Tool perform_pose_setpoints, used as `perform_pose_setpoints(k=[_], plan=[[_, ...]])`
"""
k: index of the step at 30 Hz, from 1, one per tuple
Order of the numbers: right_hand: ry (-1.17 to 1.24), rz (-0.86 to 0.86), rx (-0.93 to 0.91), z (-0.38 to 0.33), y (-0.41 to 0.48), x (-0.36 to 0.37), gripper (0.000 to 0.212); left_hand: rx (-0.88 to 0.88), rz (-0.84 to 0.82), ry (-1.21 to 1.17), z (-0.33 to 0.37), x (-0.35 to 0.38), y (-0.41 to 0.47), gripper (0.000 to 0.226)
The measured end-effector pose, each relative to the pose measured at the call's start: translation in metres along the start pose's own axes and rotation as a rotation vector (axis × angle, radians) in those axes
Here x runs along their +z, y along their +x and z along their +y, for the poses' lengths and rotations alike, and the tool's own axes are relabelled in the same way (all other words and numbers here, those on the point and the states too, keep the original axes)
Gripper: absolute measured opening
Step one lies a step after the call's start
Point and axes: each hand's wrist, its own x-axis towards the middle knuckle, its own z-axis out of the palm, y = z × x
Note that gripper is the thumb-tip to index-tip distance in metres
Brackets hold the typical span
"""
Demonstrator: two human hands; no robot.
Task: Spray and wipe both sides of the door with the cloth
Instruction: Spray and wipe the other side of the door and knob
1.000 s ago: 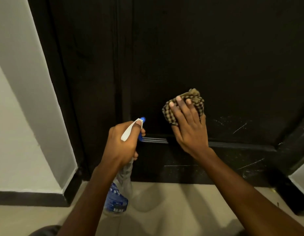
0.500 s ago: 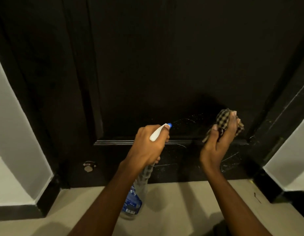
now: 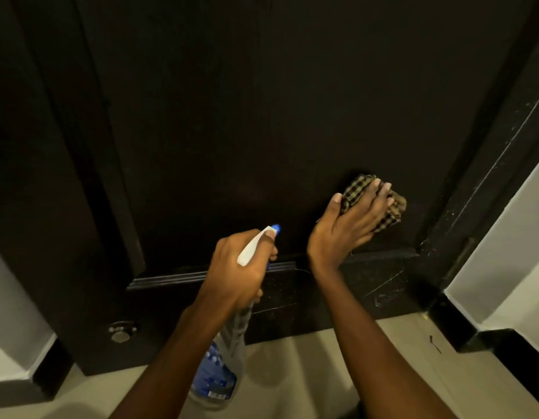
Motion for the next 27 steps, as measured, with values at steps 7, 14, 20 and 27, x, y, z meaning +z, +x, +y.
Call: perform_pose_setpoints(k=[7,14,20,27], plan=[[-0.063,-0.097,-0.037,0.010,0.005,-0.004,0.067,-0.005,-0.030,0.034,0.005,-0.009,-0.001,0.040],[-0.095,-0.267,-0.003,0.006,0.015,0.000,0.075,-0.030,-0.034,0.029,0.010,-0.004,0.010,0.040],[-0.113,-0.344,-0.039,0.018,0.019,-0.011,0.073,-0.010,-0.046,0.058,0.009,0.017,0.015,0.041],[-0.152,-0.479,-0.169,0.037,0.031,-0.029,0.070,0.009,-0.108,0.075,0.011,0.048,0.021,0.040]])
